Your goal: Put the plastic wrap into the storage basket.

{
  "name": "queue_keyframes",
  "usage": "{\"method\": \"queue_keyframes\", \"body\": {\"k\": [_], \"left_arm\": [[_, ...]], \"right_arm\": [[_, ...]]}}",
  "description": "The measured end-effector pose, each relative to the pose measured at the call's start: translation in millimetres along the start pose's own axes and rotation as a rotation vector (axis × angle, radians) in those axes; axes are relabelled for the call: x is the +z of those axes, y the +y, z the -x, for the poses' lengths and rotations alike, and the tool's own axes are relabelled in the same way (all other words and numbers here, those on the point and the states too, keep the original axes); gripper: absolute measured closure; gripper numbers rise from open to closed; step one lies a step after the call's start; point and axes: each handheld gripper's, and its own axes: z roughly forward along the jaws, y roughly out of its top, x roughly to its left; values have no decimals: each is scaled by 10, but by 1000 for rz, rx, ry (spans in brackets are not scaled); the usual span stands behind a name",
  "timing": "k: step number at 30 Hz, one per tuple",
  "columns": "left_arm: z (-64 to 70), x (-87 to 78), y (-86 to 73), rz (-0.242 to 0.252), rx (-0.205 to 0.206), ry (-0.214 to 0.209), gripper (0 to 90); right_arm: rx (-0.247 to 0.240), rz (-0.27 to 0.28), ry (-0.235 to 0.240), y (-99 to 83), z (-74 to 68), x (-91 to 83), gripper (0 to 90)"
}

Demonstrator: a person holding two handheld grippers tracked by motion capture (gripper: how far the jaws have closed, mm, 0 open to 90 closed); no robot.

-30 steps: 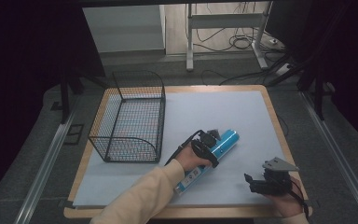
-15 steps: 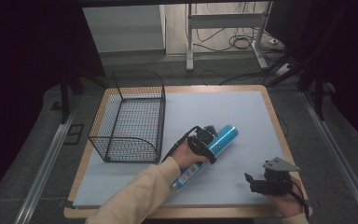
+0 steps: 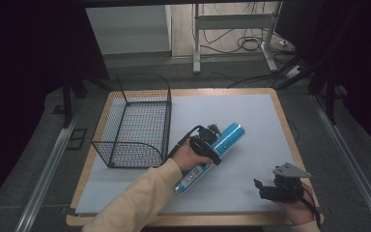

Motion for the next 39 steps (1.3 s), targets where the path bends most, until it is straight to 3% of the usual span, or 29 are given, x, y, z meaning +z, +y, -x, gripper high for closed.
{"method": "queue_keyframes", "body": {"k": [23,39], "left_arm": [[-85,-294,25,31,27,8,312],[-100,-428,78,36,41,47,313]], "right_arm": [[0,-2,-4,1,10,0,102],[-8,-5,-5,1,3,13,103]]}}
